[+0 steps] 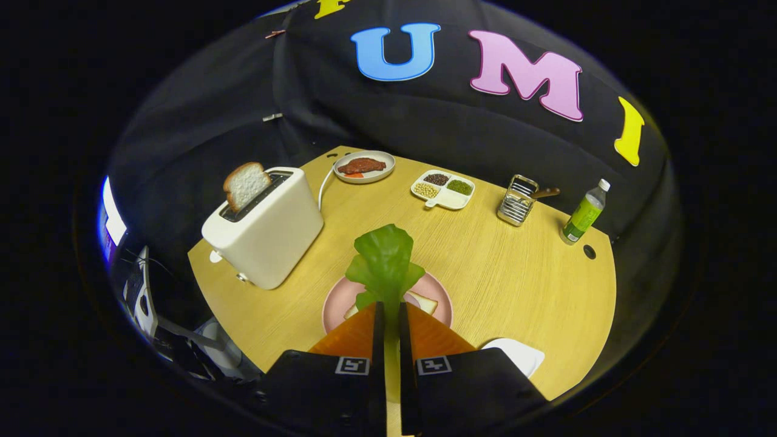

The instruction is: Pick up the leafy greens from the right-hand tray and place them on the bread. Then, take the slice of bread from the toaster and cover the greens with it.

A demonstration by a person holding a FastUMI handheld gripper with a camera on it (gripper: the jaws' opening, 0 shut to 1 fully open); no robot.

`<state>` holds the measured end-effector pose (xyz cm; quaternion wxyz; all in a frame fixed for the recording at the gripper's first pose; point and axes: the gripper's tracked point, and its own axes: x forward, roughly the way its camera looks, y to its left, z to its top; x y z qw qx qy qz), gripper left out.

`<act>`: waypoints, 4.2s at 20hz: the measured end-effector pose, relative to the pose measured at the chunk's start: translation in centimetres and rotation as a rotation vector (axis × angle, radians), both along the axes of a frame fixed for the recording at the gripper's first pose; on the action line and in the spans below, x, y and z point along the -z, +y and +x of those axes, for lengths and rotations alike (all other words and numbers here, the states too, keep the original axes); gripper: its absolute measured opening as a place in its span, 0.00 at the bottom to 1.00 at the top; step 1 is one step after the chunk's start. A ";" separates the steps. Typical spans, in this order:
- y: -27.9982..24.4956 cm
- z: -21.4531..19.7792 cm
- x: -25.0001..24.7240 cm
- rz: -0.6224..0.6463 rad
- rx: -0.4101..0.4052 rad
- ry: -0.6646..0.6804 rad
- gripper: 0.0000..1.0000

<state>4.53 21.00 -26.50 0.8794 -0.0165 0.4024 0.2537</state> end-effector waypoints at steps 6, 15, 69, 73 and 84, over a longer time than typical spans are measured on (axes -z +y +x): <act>1.6 1.5 3.1 -0.035 0.014 0.057 0.14; 1.4 2.9 5.3 -0.071 0.021 0.078 0.38; 31.8 6.0 -7.6 -0.086 0.076 -0.169 0.77; 30.4 5.7 -6.2 -0.083 0.177 -0.143 0.41; 30.9 5.0 -10.9 0.082 0.201 -0.129 0.13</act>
